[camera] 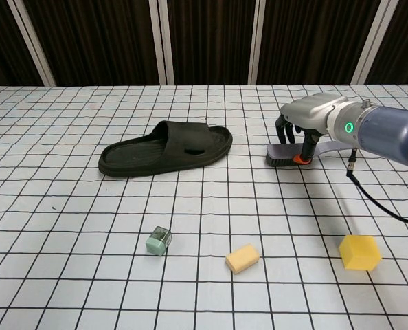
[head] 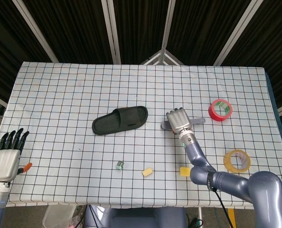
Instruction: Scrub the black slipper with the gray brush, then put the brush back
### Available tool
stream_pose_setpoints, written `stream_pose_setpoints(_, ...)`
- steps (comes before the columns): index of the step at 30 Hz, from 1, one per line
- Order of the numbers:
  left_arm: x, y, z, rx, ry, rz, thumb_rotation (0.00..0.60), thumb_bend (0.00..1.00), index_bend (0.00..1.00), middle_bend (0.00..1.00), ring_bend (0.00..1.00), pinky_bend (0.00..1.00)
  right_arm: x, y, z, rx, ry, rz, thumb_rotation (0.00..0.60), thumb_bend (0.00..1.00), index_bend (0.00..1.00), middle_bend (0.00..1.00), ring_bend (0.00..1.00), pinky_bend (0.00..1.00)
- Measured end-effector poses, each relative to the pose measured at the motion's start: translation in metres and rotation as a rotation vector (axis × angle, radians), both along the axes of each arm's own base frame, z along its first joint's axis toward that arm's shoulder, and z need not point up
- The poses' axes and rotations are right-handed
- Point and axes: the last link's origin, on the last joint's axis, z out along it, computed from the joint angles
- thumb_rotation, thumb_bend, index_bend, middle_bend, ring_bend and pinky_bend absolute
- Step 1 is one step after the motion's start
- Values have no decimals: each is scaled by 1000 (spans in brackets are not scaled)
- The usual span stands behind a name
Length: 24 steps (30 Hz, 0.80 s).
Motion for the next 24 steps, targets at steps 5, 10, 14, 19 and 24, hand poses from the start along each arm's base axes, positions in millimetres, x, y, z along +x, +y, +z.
stream_pose_setpoints(5, 0, 0, 0, 0, -1, 1, 600, 103, 0, 0, 0, 20, -1, 0, -2, 7, -17, 2, 600, 394, 585, 477, 384, 418)
stream_pose_setpoints(10, 0, 0, 0, -1, -1, 0, 600, 104, 0, 0, 0, 20, -2, 1, -4, 16, -35, 11, 600, 448, 615, 503, 421, 446)
stream_pose_setpoints(14, 1, 0, 0, -1, -1, -1, 600, 104, 0, 0, 0, 20, -3, 1, -5, 17, -43, 18, 600, 468, 641, 525, 439, 466)
stream_pose_setpoints(19, 1, -1, -1, -6, -1, -2, 600, 104, 0, 0, 0, 20, -2, 1, -4, 10, -57, 38, 600, 506, 682, 561, 477, 505)
stream_pose_setpoints(24, 2, -1, -1, -9, 0, -6, 600, 104, 0, 0, 0, 20, 0, 2, -2, 5, -71, 58, 600, 594, 710, 588, 508, 543)
